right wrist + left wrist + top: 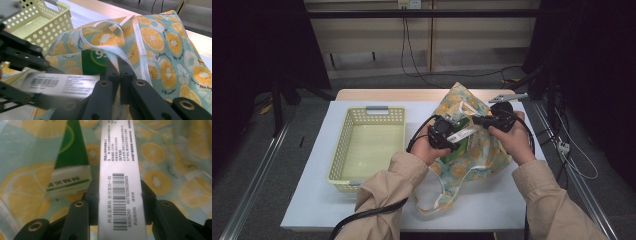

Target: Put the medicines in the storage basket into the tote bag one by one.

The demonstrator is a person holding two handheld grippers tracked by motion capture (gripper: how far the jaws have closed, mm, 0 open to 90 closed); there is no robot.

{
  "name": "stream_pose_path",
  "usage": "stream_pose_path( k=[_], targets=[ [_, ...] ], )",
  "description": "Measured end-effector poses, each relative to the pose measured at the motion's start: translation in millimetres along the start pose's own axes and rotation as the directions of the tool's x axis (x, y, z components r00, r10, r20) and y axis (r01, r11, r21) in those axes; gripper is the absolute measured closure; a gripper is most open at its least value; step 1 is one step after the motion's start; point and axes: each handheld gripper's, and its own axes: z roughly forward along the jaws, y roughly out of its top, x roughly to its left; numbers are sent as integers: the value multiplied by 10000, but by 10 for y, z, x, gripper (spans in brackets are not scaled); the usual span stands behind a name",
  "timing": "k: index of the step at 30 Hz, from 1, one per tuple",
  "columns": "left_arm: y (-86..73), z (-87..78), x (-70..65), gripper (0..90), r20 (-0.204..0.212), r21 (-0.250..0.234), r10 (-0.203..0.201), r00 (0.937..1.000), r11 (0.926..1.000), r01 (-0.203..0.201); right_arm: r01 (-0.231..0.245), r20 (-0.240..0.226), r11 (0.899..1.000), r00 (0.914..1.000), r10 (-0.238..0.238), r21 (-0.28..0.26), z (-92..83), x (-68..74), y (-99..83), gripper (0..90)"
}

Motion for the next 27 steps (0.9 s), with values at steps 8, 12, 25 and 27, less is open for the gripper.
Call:
stream_pose_path(
  k=[8,12,25,27],
  targets=[
    [55,150,48,624,-279,-216,-183,9994,9996,177,-1,-68,10000,10000,1,-42,-1,-7,4,899],
    [143,211,10,623,-715,-289,-125,9974,9995,105,-41,-96,10000,9999,40,-60,-7,-15,5,899],
    [188,373,-79,245,-134,-958,-416,9990,9946,401,-132,-47,9999,9999,132,-97,-29,-38,-14,899],
    [147,278,-100,206,-202,-796,-296,9994,9964,279,-102,-41,9999,9999,102,-87,-24,-34,-16,899]
  ],
)
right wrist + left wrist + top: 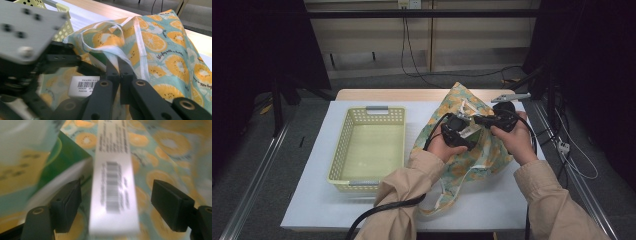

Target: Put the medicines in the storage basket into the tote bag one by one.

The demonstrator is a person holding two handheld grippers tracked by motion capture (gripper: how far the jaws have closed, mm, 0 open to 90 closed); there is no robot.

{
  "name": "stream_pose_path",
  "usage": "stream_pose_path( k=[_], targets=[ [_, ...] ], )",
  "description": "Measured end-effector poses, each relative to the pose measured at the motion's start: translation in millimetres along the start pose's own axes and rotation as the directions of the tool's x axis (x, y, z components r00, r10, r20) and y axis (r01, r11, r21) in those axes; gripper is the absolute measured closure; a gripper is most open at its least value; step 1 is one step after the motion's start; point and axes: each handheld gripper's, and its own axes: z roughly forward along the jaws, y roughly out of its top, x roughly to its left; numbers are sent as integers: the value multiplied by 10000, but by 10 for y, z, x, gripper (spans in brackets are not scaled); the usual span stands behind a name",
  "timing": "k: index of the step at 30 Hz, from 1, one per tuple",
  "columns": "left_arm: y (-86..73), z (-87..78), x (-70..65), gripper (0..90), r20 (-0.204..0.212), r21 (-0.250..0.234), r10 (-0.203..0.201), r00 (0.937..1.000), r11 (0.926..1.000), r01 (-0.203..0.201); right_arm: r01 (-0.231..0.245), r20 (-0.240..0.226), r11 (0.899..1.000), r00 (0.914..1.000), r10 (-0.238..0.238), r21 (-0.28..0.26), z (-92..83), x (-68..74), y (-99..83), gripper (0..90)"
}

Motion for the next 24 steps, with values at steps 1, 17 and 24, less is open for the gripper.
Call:
stream_pose_path(
  k=[1,17,24],
  targets=[
    [-25,-54,-8,184,150,-20,-9,9999,10000,9,-1,4,10000,10000,1,14,3,4,0,899],
    [-432,-785,-249,117,746,-111,583,9955,9983,-576,-48,54,9999,10000,47,164,43,33,-126,898],
    [-638,-828,-344,114,1243,-19,539,9908,9985,-541,-16,46,9998,10000,16,192,52,69,-117,898]
  ],
)
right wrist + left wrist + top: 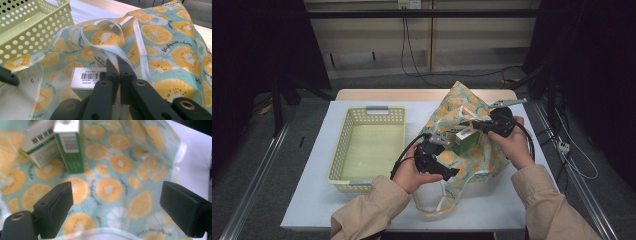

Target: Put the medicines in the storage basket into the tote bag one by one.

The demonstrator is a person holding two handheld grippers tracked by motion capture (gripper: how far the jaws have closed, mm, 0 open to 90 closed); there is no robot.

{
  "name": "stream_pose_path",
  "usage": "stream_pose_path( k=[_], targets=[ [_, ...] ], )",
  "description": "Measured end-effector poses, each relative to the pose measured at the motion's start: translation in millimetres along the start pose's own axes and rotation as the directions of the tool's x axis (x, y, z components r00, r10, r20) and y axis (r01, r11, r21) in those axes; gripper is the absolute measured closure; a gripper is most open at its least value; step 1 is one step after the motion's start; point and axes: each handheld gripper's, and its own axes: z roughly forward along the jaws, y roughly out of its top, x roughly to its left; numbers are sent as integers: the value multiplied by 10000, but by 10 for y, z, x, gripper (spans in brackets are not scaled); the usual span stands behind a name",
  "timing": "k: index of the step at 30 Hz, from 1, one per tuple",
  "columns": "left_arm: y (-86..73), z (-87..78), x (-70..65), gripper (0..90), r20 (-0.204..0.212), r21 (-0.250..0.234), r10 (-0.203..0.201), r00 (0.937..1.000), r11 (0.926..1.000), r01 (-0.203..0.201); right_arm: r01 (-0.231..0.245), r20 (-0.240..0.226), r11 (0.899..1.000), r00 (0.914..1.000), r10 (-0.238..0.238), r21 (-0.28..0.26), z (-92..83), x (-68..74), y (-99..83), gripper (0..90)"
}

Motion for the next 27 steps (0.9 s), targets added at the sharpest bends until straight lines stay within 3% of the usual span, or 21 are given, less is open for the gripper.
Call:
stream_pose_path(
  k=[18,19,21,26,27],
  targets=[
    [-309,28,-222,78,1064,201,8,9943,9998,-30,-239,147,9997,9996,238,99,117,-90,-23,898],
    [-318,24,-244,77,808,270,28,9967,9996,-50,-210,149,9997,9997,208,107,126,-92,-18,898],
    [-357,29,-248,72,1218,137,-53,9925,9999,36,-205,185,9997,9996,203,128,144,-91,-9,898],
    [-451,30,-287,68,1335,-1,-70,9910,10000,71,-210,338,9997,9992,206,128,171,-93,15,898],
    [-465,29,-305,68,1152,16,-125,9933,9999,124,-196,352,9997,9992,191,134,173,-93,18,898]
  ],
)
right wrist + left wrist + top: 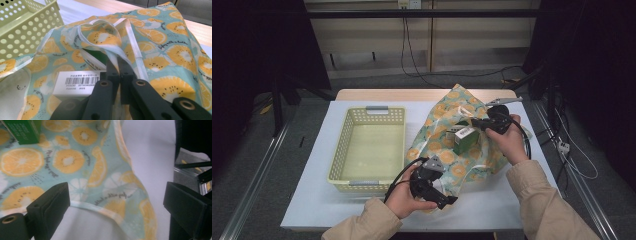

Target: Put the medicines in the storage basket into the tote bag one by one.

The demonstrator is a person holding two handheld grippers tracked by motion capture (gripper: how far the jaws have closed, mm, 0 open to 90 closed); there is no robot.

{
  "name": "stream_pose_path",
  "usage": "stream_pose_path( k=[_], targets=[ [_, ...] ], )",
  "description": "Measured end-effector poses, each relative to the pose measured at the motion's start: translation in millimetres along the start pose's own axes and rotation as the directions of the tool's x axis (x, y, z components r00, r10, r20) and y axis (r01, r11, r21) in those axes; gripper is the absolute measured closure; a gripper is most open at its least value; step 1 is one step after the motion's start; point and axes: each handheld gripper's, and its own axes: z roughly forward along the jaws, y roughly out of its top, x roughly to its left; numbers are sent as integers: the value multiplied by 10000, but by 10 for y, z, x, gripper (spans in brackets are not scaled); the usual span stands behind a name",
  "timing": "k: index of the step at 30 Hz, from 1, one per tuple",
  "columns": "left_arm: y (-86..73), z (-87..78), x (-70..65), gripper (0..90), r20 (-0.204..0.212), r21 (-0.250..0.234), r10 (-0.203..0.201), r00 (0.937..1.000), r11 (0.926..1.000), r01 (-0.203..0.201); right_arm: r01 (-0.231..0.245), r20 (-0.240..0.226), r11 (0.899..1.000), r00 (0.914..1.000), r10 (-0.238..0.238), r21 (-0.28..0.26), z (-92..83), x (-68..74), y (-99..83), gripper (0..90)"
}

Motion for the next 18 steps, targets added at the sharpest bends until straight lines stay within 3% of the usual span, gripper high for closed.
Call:
stream_pose_path(
  k=[1,3,4,5,8,9,10,11,13,15,16,18],
  targets=[
    [-21,11,0,68,274,-37,-26,9996,10000,27,13,15,10000,10000,-13,-14,-1,1,2,898],
    [-55,37,-24,71,413,117,-75,9991,9999,70,-6,46,10000,10000,6,-10,-1,1,3,898],
    [-68,54,-42,85,202,284,-29,9998,9996,23,-13,48,10000,10000,13,-9,-1,0,2,898],
    [-82,79,-39,93,444,327,-38,9990,9995,23,-14,46,10000,10000,14,-2,-2,-1,2,898],
    [-103,124,-59,124,79,907,30,10000,9959,-37,-28,50,10000,10000,28,-7,-7,1,1,899],
    [-112,133,-44,140,221,1044,153,9996,9944,-176,-13,44,10000,10000,13,-8,-9,3,1,898],
    [-120,138,-23,175,305,1229,324,9990,9918,-359,-23,34,10000,10000,23,-18,-14,4,2,898],
    [-127,148,-43,210,1,1271,175,9998,9917,-174,-5,25,10000,10000,5,-32,-18,2,3,898],
    [-150,159,-27,278,62,1265,53,10000,9919,-60,-43,43,10000,10000,43,-29,-32,-1,3,898],
    [-153,146,-8,359,-246,1398,26,9997,9902,8,-38,27,10000,10000,38,-76,-52,-11,2,898],
    [-160,143,11,411,-68,1314,-60,10000,9913,68,-71,29,9999,10000,71,-118,-65,-15,3,898],
    [-150,119,30,608,-252,1451,163,9995,9893,-124,-83,23,9998,10000,83,-160,-93,-22,5,898]
  ],
)
